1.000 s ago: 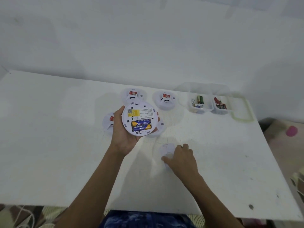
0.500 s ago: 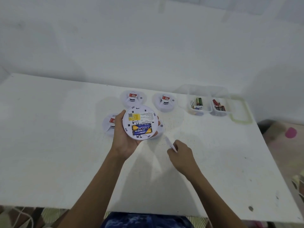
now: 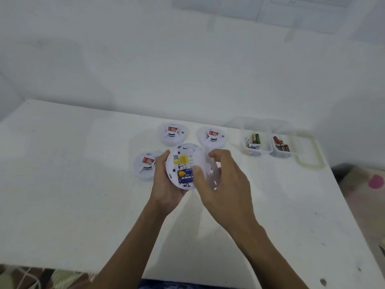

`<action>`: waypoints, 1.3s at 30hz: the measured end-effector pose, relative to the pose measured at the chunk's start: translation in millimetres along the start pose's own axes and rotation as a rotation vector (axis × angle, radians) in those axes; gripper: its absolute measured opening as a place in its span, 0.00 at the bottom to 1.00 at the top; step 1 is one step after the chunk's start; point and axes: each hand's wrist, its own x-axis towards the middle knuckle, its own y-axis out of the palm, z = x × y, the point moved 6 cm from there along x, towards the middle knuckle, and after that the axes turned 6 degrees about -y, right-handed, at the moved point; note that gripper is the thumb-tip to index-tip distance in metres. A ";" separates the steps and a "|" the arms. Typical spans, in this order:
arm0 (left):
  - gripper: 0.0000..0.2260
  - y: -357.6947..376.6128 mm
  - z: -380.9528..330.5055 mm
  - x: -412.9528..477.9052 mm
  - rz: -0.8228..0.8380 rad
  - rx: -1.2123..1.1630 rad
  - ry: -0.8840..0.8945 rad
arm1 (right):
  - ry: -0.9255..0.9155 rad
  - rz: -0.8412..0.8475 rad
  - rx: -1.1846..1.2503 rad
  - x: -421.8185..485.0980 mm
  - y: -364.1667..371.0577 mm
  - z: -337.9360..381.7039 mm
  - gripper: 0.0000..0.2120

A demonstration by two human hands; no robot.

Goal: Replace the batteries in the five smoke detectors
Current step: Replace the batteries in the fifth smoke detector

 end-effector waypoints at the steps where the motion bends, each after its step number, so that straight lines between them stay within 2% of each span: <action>1: 0.24 -0.5 1.5 0.9 -0.023 -0.019 -0.031 | -0.047 -0.042 -0.076 0.4 0.9 2.9 0.20; 4: 0.25 6.4 1.2 0.7 0.031 -0.053 -0.068 | -0.170 -0.158 -0.229 2.1 4.6 8.1 0.22; 8: 0.26 9.2 2.9 -0.5 0.040 -0.050 -0.075 | -0.222 -0.181 -0.299 8.6 16.7 7.4 0.24; 13: 0.28 13.5 3.4 -0.4 0.030 -0.039 -0.090 | -0.298 -0.223 -0.344 11.4 26.3 6.5 0.22; 17: 0.24 5.6 0.1 2.5 -0.020 -0.001 -0.066 | -0.262 -0.153 -0.310 11.5 31.3 1.8 0.21; 20: 0.26 6.3 0.8 3.2 0.015 0.007 -0.076 | -0.241 -0.129 -0.290 12.6 32.3 -0.2 0.20; 23: 0.24 2.4 1.9 5.0 0.019 0.000 -0.099 | -0.222 -0.092 -0.269 14.9 32.7 0.1 0.20; 29: 0.20 -5.8 -0.4 9.6 0.007 0.033 -0.074 | -0.234 0.062 -0.204 22.3 30.9 -0.4 0.21; 39: 0.20 -6.3 -2.5 9.0 -0.040 0.102 -0.029 | -0.152 -0.103 -0.302 14.9 41.3 0.3 0.22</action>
